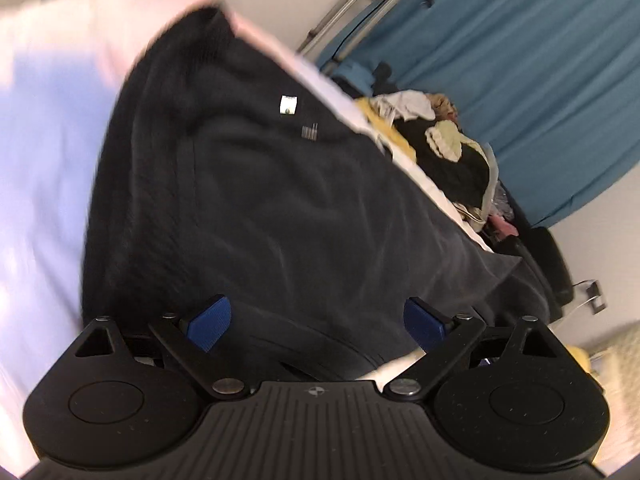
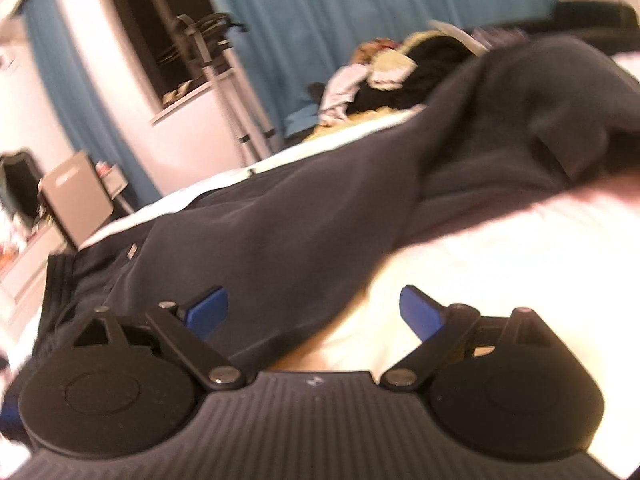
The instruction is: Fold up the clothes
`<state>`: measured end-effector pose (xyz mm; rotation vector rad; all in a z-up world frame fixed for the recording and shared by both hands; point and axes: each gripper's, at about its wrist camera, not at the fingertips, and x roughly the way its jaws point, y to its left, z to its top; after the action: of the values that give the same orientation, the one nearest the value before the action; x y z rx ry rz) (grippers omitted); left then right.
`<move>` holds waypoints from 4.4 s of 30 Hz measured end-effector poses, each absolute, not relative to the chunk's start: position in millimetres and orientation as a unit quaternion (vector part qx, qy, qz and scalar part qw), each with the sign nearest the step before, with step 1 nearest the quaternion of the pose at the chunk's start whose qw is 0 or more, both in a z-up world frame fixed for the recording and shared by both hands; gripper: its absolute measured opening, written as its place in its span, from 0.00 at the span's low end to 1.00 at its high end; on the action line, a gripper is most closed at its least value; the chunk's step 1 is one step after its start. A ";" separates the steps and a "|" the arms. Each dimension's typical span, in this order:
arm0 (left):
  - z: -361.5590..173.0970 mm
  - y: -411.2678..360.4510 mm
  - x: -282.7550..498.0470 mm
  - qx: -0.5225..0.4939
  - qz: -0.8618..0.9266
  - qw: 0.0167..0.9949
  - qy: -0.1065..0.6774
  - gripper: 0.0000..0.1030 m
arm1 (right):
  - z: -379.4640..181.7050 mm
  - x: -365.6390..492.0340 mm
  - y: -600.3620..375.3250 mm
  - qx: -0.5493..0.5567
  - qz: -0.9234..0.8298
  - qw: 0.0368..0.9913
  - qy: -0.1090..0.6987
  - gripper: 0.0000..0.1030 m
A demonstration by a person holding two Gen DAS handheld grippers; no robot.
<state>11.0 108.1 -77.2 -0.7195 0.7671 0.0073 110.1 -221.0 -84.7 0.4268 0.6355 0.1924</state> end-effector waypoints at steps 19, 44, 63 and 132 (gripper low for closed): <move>-126.2 127.1 -10.4 -0.492 0.025 0.781 0.383 0.92 | -103.0 123.5 -231.3 0.230 0.050 0.922 0.308 0.91; -131.6 200.0 35.3 -0.525 0.086 0.793 0.298 0.18 | -85.0 278.8 -317.0 0.254 -0.109 0.928 0.249 0.07; -81.4 246.4 -11.0 -0.559 0.141 0.794 0.193 0.14 | -66.0 36.8 -305.8 0.358 -0.027 0.859 0.365 0.15; -104.2 252.1 -25.6 -0.587 0.152 0.770 0.196 0.15 | -50.3 22.1 -523.7 0.480 -0.318 0.805 0.140 0.06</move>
<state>-25.6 252.1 -104.2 -1.2736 0.4249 0.3292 22.1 -523.7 -50.3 1.0287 0.2993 -0.6814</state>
